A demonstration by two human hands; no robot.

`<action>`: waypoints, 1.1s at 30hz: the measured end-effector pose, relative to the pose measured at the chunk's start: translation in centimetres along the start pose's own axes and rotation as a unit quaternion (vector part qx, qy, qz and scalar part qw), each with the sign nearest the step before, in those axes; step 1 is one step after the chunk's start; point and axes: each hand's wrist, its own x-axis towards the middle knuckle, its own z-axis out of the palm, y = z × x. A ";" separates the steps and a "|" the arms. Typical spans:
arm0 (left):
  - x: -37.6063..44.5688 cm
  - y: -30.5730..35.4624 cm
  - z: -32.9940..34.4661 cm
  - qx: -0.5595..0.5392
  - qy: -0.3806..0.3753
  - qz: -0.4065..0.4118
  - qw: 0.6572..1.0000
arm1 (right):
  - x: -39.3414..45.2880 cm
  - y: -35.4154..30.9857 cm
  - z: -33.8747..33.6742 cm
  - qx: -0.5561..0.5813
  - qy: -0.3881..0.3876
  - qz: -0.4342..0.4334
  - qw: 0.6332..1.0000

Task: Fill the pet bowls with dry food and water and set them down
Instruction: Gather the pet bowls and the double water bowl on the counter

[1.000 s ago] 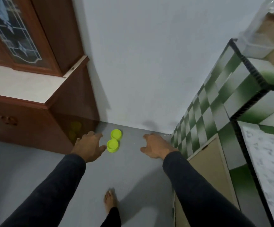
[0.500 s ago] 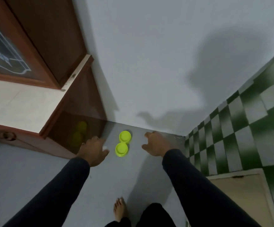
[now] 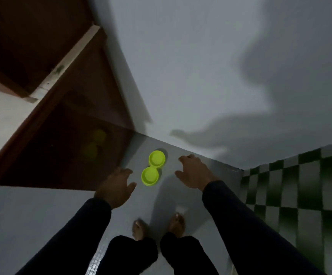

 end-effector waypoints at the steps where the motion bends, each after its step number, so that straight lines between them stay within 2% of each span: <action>1: 1.2 -0.4 1.0 -0.006 -0.001 -0.006 1.000 | 1.6 0.5 0.7 -0.001 -0.003 -0.001 1.000; 17: 22.1 -9.9 21.8 -0.032 -0.013 -0.053 0.998 | 26.1 8.9 20.2 0.054 -0.043 0.005 0.998; 28: 32.9 -16.2 36.2 -0.110 0.003 -0.102 0.989 | 40.7 13.1 32.3 0.086 -0.019 -0.004 0.996; 33: 36.0 -17.8 40.3 -0.152 0.014 -0.099 0.983 | 45.0 14.3 36.0 0.120 -0.006 0.026 0.992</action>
